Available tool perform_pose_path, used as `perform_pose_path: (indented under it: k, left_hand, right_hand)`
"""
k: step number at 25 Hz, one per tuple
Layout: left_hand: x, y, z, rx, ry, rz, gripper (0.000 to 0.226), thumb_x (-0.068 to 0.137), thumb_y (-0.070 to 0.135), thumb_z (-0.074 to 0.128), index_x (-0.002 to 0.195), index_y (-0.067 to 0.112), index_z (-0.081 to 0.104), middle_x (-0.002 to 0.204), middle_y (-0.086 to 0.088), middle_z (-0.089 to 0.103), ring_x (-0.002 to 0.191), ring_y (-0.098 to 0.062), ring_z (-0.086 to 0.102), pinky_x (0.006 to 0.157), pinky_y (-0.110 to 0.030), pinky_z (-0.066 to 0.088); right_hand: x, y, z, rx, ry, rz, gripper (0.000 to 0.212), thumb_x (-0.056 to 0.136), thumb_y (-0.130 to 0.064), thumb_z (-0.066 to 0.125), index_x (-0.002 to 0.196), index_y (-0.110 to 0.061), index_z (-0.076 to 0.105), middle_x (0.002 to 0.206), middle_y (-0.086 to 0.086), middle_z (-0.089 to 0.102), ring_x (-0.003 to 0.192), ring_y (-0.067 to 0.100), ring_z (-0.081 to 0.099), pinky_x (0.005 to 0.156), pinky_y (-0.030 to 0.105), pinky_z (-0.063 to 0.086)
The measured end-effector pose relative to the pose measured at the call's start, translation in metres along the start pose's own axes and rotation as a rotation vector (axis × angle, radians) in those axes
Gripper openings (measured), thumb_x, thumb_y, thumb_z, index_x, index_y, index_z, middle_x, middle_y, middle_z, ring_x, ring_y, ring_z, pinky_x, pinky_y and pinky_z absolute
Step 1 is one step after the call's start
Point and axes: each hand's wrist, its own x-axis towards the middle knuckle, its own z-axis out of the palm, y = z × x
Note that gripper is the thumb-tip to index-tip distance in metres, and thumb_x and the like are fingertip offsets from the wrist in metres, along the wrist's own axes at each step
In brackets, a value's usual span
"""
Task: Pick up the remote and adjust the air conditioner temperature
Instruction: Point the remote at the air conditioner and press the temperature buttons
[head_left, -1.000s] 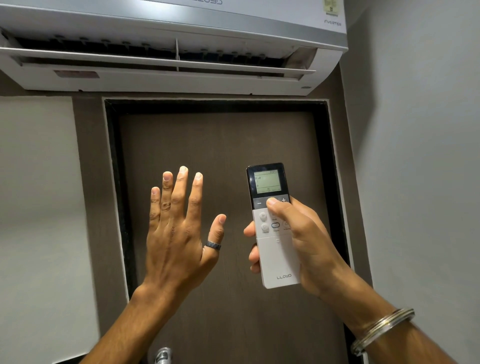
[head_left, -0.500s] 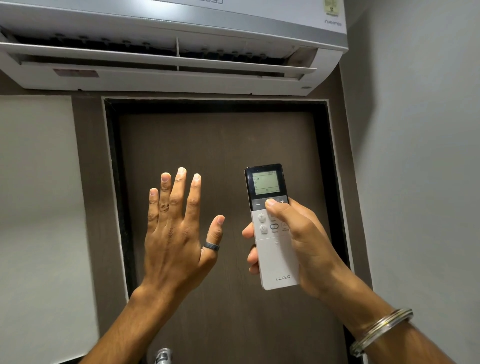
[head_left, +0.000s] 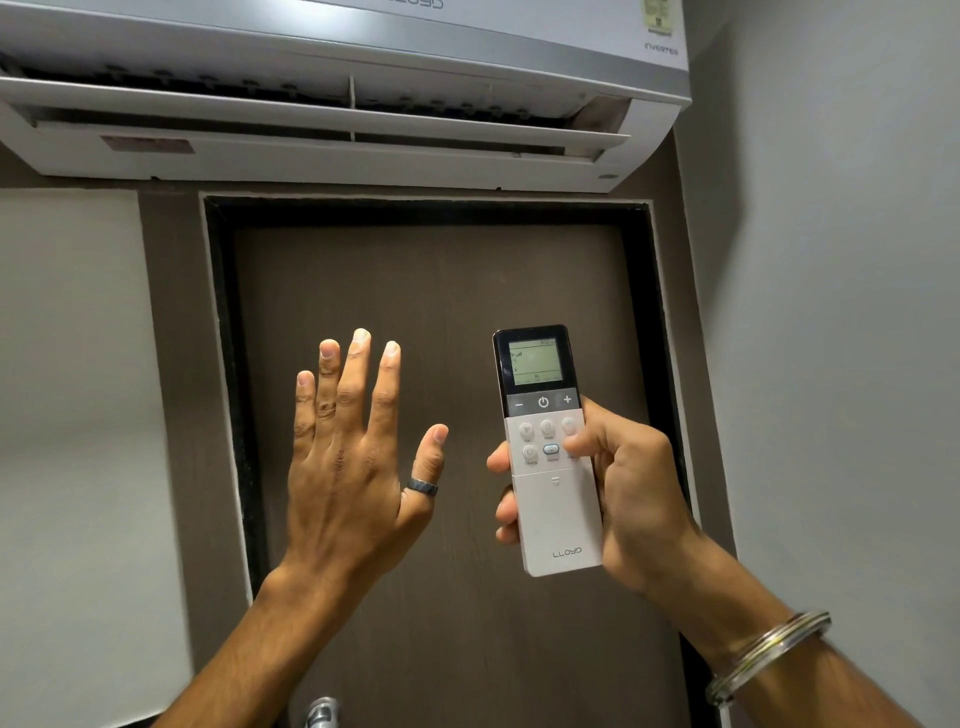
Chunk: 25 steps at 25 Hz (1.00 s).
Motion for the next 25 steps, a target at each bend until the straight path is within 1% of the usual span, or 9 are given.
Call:
perform_pose_path:
  k: [2, 5, 8, 13, 18, 25]
  left_hand:
    - [-0.0007, -0.0003, -0.0002, 0.000, -0.001, 0.000, 0.079, 0.100, 0.055, 0.041, 0.163, 0.010, 0.026, 0.174, -0.015, 0.014, 0.163, -0.029, 0.001, 0.133, -0.047, 0.001]
    - [-0.0016, -0.0012, -0.0006, 0.001, -0.004, 0.002, 0.079, 0.100, 0.055, 0.041, 0.163, 0.011, 0.025, 0.174, -0.014, 0.013, 0.163, -0.029, 0.000, 0.133, -0.048, 0.002]
    - [-0.0026, -0.0021, -0.0011, 0.003, -0.009, 0.001, 0.079, 0.100, 0.055, 0.041, 0.163, 0.011, 0.025, 0.174, -0.014, 0.013, 0.163, -0.029, 0.000, 0.132, -0.048, 0.002]
    - [-0.0051, -0.0021, -0.0023, -0.003, -0.018, -0.002, 0.079, 0.099, 0.055, 0.040, 0.163, 0.010, 0.026, 0.174, -0.015, 0.014, 0.163, -0.029, 0.001, 0.132, -0.048, 0.003]
    - [-0.0048, -0.0013, -0.0042, -0.004, -0.016, 0.001, 0.079, 0.099, 0.055, 0.041, 0.163, 0.010, 0.027, 0.174, -0.015, 0.014, 0.163, -0.030, 0.002, 0.132, -0.048, 0.002]
    - [-0.0040, 0.0010, -0.0053, 0.002, -0.017, 0.008, 0.079, 0.100, 0.055, 0.040, 0.163, 0.010, 0.026, 0.174, -0.015, 0.014, 0.163, -0.029, 0.000, 0.133, -0.046, 0.001]
  right_hand:
    - [-0.0004, 0.0004, 0.0000, -0.028, -0.006, -0.009, 0.044, 0.078, -0.022, 0.044, 0.116, -0.007, 0.062, 0.085, 0.019, 0.075, 0.059, 0.034, 0.069, 0.057, 0.047, 0.062]
    - [-0.0008, 0.0015, -0.0001, -0.113, 0.016, -0.026, 0.043, 0.081, -0.025, 0.048, 0.118, -0.004, 0.055, 0.087, 0.016, 0.076, 0.061, 0.033, 0.070, 0.061, 0.048, 0.061]
    - [-0.0010, 0.0025, -0.0003, -0.167, 0.039, -0.029, 0.038, 0.083, -0.028, 0.049, 0.113, -0.006, 0.055, 0.087, 0.013, 0.077, 0.062, 0.031, 0.071, 0.060, 0.046, 0.062]
    - [-0.0028, 0.0032, 0.0015, -0.168, 0.050, -0.037, 0.037, 0.083, -0.026, 0.050, 0.115, -0.007, 0.054, 0.087, 0.014, 0.077, 0.061, 0.032, 0.071, 0.058, 0.045, 0.063]
    - [-0.0034, 0.0031, 0.0015, -0.182, 0.056, -0.036, 0.038, 0.083, -0.028, 0.051, 0.115, -0.007, 0.053, 0.087, 0.013, 0.077, 0.062, 0.031, 0.071, 0.059, 0.046, 0.063]
    - [-0.0043, 0.0019, 0.0012, -0.179, 0.059, -0.026, 0.043, 0.083, -0.030, 0.051, 0.117, -0.004, 0.052, 0.087, 0.012, 0.078, 0.061, 0.030, 0.072, 0.057, 0.042, 0.064]
